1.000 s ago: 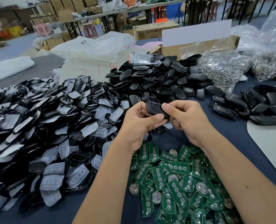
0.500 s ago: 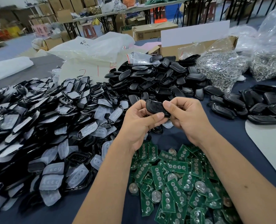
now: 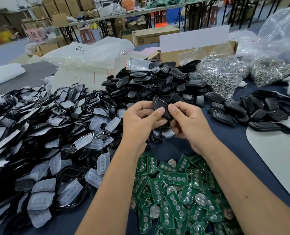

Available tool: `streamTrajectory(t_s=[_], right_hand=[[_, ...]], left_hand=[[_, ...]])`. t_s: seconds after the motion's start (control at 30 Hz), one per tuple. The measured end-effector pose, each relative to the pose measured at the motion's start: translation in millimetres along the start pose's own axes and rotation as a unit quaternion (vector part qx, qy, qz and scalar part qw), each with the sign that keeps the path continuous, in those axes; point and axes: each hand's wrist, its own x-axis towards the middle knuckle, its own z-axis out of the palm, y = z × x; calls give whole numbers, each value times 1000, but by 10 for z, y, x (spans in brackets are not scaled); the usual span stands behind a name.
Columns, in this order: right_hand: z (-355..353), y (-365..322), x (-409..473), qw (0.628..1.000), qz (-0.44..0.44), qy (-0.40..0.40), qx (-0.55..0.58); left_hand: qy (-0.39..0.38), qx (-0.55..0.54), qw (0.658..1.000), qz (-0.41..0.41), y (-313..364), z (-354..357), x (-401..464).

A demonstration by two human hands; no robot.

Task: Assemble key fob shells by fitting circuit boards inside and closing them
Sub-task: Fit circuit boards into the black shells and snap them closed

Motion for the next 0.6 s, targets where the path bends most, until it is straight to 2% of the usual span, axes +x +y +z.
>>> streamTrajectory(t_s=[0.2,0.43,0.6], right_hand=[[-23,30,7,998,-7,-63,21],[-19,37,14,997,-28,-56,43],[3,58,-4,997,-11,-66,49]], left_hand=[[-1,-49,999,-23,-42,-119,-1],[1,-107,993,-46,-61,-134,-44],[22,-76,996,-51,-66,-141,-49]])
